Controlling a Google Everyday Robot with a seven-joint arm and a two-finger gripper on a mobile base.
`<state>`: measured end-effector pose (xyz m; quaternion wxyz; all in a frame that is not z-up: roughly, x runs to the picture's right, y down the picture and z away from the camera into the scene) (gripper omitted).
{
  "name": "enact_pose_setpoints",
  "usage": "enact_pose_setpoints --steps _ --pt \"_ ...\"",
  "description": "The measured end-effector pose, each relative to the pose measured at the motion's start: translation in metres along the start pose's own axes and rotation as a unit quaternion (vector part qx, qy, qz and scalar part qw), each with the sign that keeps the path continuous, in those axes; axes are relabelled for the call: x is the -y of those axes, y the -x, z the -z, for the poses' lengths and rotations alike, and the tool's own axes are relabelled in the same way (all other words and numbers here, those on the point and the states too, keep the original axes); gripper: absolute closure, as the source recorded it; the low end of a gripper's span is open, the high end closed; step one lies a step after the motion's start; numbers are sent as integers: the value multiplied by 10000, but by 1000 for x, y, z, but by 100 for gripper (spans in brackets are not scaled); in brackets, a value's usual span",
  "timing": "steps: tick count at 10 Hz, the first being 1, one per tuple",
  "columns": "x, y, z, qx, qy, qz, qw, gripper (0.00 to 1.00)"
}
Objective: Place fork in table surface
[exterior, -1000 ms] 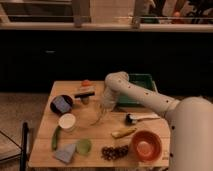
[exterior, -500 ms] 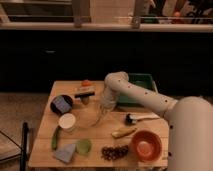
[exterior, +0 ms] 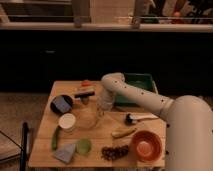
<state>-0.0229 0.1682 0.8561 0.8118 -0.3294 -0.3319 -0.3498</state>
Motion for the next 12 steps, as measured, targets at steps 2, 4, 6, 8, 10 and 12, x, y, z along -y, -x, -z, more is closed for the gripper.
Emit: enact_pose_setpoints --steps 2,4,6,8,10,12 --pt "2 5 -2 21 34 58 10000 20" --pt "4 10 -3 31 59 98 9999 20" --pt "3 13 -4 19 64 88 9999 20" --pt "1 14 2 -71 32 57 10000 20" --pt "-3 15 16 -225 -33 15 9997 20" --pt "-2 14 28 -350 -56 -8 9994 20"
